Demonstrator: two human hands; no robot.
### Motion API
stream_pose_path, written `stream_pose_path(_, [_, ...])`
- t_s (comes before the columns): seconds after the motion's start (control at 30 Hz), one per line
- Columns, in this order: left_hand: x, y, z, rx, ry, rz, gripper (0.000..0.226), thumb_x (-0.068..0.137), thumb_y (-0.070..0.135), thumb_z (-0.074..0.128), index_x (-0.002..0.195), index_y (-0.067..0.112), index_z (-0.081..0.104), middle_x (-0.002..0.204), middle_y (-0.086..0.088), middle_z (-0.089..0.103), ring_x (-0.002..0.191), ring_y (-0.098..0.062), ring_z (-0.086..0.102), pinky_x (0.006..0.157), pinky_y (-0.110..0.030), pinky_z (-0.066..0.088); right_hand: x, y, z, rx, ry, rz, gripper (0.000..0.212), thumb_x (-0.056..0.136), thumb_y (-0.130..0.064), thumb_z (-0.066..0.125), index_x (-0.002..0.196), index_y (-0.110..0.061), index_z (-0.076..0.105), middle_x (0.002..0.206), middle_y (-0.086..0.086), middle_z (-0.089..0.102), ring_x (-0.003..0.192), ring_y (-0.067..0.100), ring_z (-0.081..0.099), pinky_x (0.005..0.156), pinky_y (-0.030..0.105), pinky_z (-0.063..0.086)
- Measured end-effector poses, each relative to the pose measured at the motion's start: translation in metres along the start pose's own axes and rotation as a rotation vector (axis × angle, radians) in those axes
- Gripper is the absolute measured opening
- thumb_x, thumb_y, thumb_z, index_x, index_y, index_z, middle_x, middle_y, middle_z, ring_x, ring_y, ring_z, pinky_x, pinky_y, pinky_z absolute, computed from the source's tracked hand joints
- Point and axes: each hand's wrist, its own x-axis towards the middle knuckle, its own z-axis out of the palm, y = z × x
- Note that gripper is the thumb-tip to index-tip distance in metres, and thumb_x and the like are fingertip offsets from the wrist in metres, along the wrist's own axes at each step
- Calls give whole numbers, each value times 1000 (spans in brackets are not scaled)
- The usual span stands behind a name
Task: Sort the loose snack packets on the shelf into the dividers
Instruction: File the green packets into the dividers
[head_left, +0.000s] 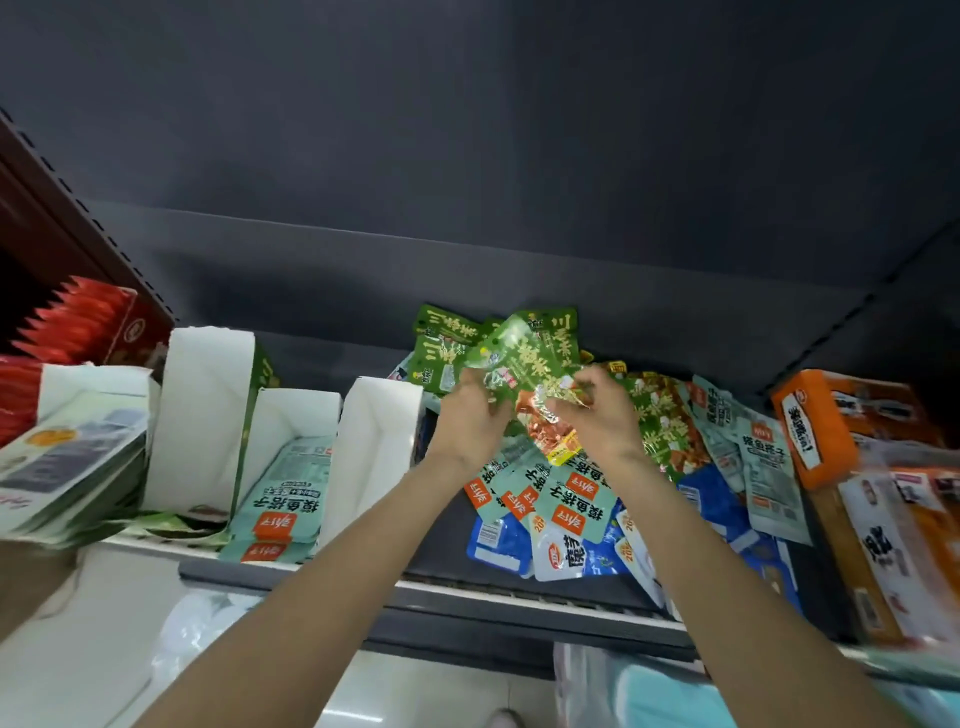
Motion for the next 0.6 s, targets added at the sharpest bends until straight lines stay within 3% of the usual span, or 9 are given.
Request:
stream_pose_path(0.1, [-9, 6, -31, -118, 110, 32, 51, 91, 25, 60, 129, -4, 41, 121, -12, 60, 102, -25, 60, 70, -15, 36, -31, -24, -3, 353, 1, 24, 55, 83, -16, 69, 133, -12, 47, 139, 4, 46, 117, 8, 39, 94, 23, 30])
stream_pose_path(0.17, [-20, 5, -59, -273, 154, 74, 54, 87, 25, 66, 129, 5, 39, 104, -2, 66, 96, -19, 62, 73, -17, 40, -48, -41, 6, 410, -26, -8, 58, 82, -14, 69, 134, -9, 45, 139, 4, 46, 123, 11, 40, 96, 22, 30])
stream_pose_path(0.23, [-34, -3, -89, -378, 162, 145, 30, 85, 19, 69, 107, 20, 48, 84, 5, 66, 80, -13, 65, 76, -25, 48, -66, -63, 21, 365, -73, -65, 50, 81, -10, 70, 126, -6, 51, 123, -2, 55, 117, 13, 48, 91, 13, 36])
stream_pose_path(0.3, [-49, -18, -121, -416, 151, 220, 22, 84, 12, 68, 86, 23, 50, 77, 3, 68, 72, -15, 68, 73, -32, 51, -83, -86, 43, 317, -122, -141, 32, 80, -1, 69, 110, -3, 58, 104, -3, 64, 96, 12, 58, 74, 7, 46])
stream_pose_path(0.37, [-64, -36, -154, -439, 126, 275, 17, 84, 7, 67, 83, 17, 53, 78, -1, 69, 68, -17, 70, 72, -35, 53, -95, -105, 71, 287, -123, -221, 21, 79, 4, 68, 98, -2, 62, 100, 10, 70, 89, 19, 65, 75, 26, 55])
stream_pose_path(0.43, [-76, -57, -187, -421, 133, 313, 11, 85, 6, 66, 88, 10, 56, 81, -1, 69, 68, -15, 69, 72, -35, 55, -107, -123, 99, 250, -128, -279, 15, 79, 2, 69, 84, -12, 64, 95, 12, 70, 90, 26, 66, 80, 44, 53])
stream_pose_path(0.5, [-85, -81, -217, -364, 174, 337, 13, 85, 7, 66, 95, 6, 58, 84, 1, 69, 71, -12, 68, 76, -36, 54, -118, -140, 130, 196, -134, -318, 17, 80, -4, 70, 76, -20, 63, 90, 12, 69, 86, 30, 65, 79, 49, 51])
stream_pose_path(0.6, [-97, -117, -252, -255, 218, 336, 18, 84, 11, 68, 99, 7, 59, 86, 3, 70, 77, -12, 66, 81, -38, 53, -130, -154, 174, 145, -117, -358, 6, 80, -11, 71, 82, -8, 67, 88, 14, 70, 82, 35, 65, 77, 51, 51])
